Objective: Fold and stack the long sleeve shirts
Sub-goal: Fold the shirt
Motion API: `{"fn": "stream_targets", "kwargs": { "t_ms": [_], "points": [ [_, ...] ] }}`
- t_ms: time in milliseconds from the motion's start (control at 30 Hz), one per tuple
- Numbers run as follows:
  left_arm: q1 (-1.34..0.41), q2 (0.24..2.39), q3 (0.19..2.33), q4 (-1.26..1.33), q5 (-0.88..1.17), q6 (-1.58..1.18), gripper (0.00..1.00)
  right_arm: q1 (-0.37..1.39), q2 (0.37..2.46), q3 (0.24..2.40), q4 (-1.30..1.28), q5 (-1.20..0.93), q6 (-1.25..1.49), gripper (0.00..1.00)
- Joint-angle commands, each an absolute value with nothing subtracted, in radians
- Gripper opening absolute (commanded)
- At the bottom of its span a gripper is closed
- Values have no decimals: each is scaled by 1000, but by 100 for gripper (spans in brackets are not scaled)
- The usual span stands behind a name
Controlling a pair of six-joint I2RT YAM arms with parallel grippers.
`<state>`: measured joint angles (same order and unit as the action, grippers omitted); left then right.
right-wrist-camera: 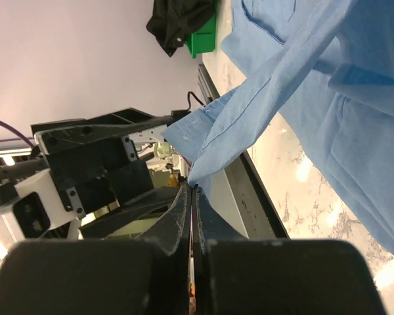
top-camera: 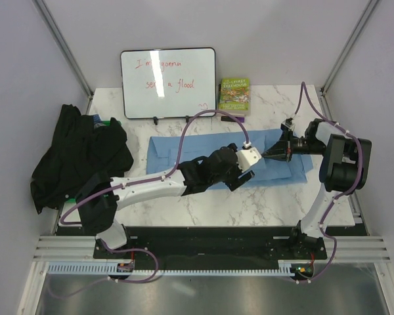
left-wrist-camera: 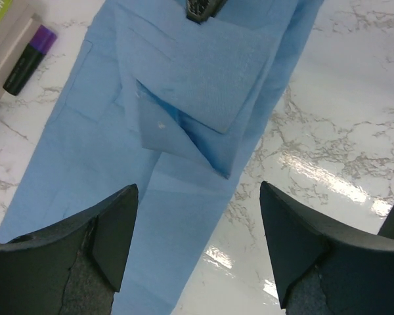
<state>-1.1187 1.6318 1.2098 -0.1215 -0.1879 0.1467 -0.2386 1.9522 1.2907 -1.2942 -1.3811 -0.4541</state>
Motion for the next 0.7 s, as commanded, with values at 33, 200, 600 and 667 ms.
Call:
{"fn": "stream_targets", "kwargs": {
  "t_ms": [33,200,600,667],
  "points": [
    [-1146,1641,1192,-71,-152,32,82,-244,1979,1309,-1381,-1479,-577,0],
    [-1146,1687,1206,-9,-107,83,83,-244,1968,1301,-1384,-1482,-580,0],
    [-1135,1815,1345,103,-230,262,75,-244,1914,1267,-1391,-1465,-598,0],
    [-1135,1821,1356,112,-226,299,69,-244,1905,1259,-1393,-1468,-600,0]
  ]
}}
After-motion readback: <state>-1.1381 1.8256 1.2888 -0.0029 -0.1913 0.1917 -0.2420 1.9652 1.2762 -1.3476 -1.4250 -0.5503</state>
